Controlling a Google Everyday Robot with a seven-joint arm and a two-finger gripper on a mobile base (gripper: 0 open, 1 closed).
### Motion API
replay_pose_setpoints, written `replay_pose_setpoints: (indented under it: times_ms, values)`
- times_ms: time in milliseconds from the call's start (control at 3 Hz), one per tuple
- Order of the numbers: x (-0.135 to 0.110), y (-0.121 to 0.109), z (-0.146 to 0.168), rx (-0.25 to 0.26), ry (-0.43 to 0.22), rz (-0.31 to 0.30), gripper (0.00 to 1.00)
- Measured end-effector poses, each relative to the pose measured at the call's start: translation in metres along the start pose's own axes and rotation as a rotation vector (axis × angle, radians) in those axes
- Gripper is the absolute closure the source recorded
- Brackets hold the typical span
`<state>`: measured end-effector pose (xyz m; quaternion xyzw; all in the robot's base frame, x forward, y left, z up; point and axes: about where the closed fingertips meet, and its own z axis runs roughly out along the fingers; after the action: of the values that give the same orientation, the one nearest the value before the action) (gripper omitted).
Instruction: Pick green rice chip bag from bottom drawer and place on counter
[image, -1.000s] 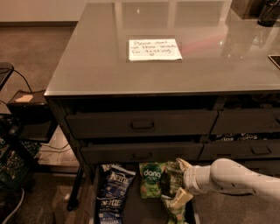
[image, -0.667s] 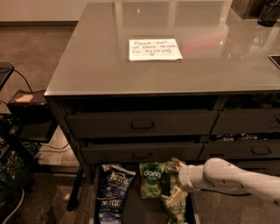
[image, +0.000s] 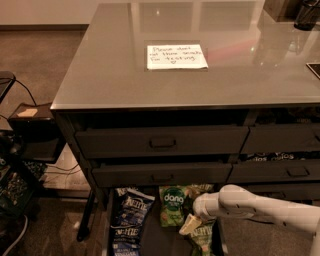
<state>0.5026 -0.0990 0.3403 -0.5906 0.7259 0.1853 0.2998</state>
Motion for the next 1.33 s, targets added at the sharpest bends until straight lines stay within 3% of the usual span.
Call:
replay_pose_setpoints:
  times_ms: [333, 1000, 1333]
  values:
    - [0.000, 0.000, 0.000, 0.000, 0.000, 0.000, 0.00]
    - [0.039, -0.009, 0.036, 0.073, -0.022, 0.096, 0.00]
    - [0.053, -0.019, 0.057, 0.095, -0.031, 0.110, 0.00]
